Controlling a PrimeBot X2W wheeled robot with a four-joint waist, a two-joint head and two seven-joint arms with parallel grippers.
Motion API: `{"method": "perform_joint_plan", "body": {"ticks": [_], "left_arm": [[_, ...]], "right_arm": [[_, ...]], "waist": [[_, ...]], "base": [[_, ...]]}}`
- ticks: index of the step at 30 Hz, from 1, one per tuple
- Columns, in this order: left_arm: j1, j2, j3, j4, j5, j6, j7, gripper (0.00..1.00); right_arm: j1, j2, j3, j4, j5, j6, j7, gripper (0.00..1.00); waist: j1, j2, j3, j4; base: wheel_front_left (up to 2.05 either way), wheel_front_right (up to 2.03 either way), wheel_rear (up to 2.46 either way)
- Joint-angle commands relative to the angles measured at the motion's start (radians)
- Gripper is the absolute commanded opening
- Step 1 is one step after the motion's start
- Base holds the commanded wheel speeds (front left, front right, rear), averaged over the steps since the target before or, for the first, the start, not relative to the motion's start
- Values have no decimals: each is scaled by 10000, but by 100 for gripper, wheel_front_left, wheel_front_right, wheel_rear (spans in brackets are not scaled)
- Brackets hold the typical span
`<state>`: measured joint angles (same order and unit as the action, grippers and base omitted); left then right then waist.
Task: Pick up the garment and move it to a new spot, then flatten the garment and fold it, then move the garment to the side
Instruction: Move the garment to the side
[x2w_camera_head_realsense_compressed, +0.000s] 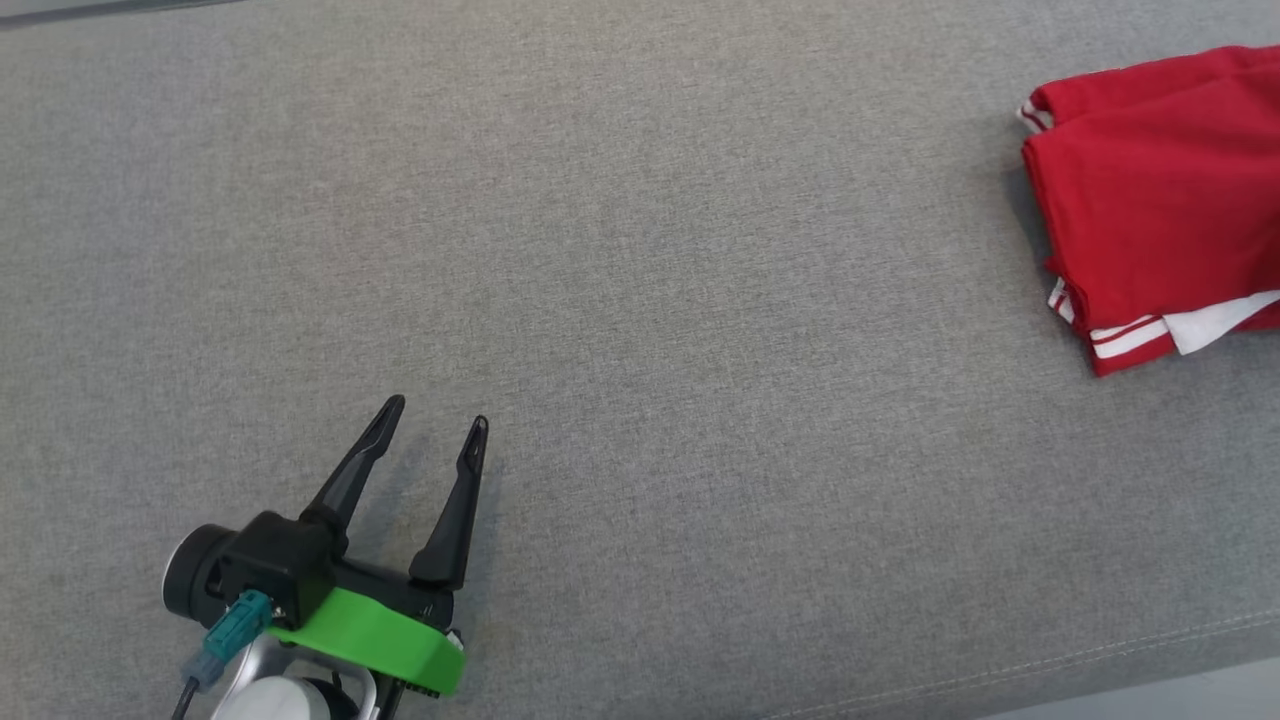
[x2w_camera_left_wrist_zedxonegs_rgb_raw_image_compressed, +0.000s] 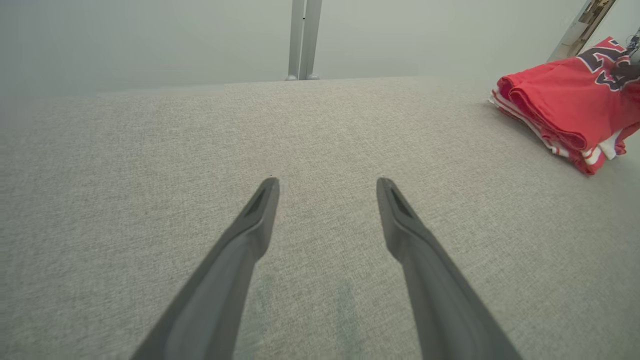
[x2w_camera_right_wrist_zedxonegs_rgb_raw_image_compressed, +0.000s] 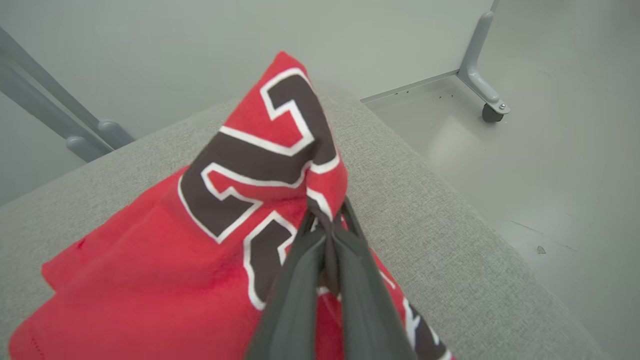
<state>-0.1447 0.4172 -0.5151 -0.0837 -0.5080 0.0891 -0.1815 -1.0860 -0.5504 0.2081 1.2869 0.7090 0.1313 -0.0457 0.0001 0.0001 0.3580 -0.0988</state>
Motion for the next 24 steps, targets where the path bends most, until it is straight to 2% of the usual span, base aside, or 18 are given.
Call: {"method": "perform_joint_plan", "body": {"ticks": [1, 2, 3, 4, 5, 8, 14, 24], "left_arm": [[-173, 85, 26, -40, 50, 48, 54, 100], [-170, 113, 25, -80, 63, 75, 80, 100], [-162, 150, 25, -105, 82, 91, 119, 100], [-155, 179, 13, -139, 97, 114, 146, 100], [-139, 203, 6, -173, 97, 121, 169, 100], [-81, 254, 7, -255, 87, 156, 252, 100], [94, 321, -17, -354, 63, 263, 351, 100], [250, 153, 75, -235, -167, 342, 35, 100]], "right_arm": [[274, -218, -171, 38, -166, -12, 3, 9], [366, -318, -415, 34, -218, -12, -57, 20], [474, -410, -673, 32, -294, -12, -102, 40], [585, -447, -879, 28, -434, -11, -108, 87], [665, -471, -1102, 26, -573, -11, -155, 100], [779, -426, -1710, 25, -1105, -12, -513, 100], [367, 187, -2095, 32, -2152, -12, -1384, 100], [-128, 1112, -1521, -322, -3041, -11, -1907, 100]], "waist": [[-1, -1, 132, 131], [-1, -1, 146, 143], [-1, -1, 157, 150], [-1, -1, 159, 161], [-1, -1, 158, 168], [-1, -1, 131, 163], [-1, -1, -2, 32], [-1, -1, -799, -220]], "base": [[0, 0, 0], [0, 0, 0], [0, 0, 0], [0, 0, 0], [0, 0, 0], [0, 0, 0], [0, 0, 0], [0, 0, 0]]}}
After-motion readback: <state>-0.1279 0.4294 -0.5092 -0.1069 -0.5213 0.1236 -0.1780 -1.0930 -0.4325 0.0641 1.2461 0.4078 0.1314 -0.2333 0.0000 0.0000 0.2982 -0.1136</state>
